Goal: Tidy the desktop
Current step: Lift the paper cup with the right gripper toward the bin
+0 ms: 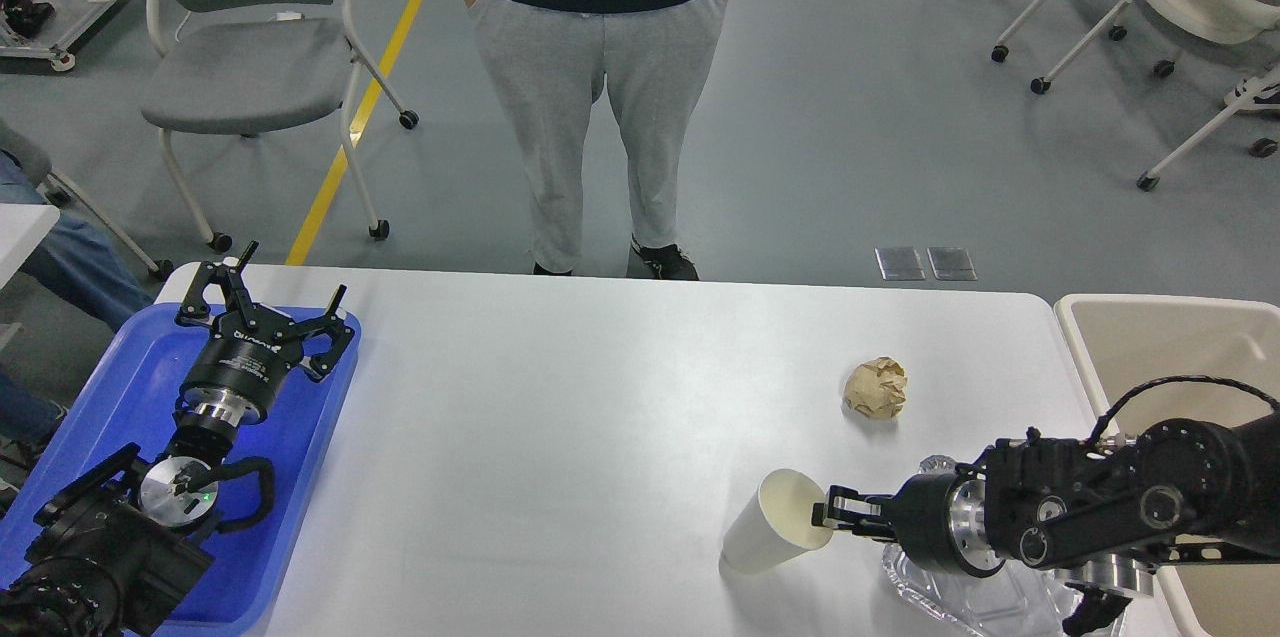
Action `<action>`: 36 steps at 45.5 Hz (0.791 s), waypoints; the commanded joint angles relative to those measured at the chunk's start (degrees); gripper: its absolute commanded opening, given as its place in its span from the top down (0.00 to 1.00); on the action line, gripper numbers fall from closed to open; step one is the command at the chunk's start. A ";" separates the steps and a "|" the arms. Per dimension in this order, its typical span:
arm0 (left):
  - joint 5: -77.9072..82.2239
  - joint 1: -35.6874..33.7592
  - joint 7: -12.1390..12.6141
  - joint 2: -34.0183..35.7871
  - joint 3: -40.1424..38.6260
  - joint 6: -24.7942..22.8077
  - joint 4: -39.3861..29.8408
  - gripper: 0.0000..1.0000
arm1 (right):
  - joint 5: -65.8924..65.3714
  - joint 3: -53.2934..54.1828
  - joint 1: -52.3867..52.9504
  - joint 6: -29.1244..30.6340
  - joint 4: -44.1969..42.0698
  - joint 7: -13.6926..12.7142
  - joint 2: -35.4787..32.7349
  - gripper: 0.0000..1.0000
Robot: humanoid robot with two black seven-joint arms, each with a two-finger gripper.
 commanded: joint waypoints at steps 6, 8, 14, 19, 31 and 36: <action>0.00 0.00 0.00 0.01 0.00 0.00 -0.01 0.00 | -0.25 -0.19 2.32 0.37 4.37 0.81 -4.73 1.00; 0.00 0.00 0.00 0.01 0.00 0.00 -0.01 0.00 | -0.25 0.07 3.20 0.54 5.42 1.33 -5.96 1.00; 0.00 0.00 0.00 0.01 0.00 0.00 0.07 0.00 | -0.25 1.48 9.43 3.96 8.94 2.30 -12.55 1.00; 0.00 0.00 0.00 0.01 0.00 0.00 -0.01 0.00 | -0.07 3.32 14.88 10.55 9.01 2.13 -19.58 1.00; 0.00 0.09 0.00 0.01 0.00 0.00 -0.01 0.00 | 0.80 5.44 28.15 23.47 8.85 1.16 -33.73 1.00; 0.00 0.00 0.00 0.01 0.00 0.00 -0.01 0.00 | 3.34 5.44 31.94 25.06 8.07 -0.33 -36.90 1.00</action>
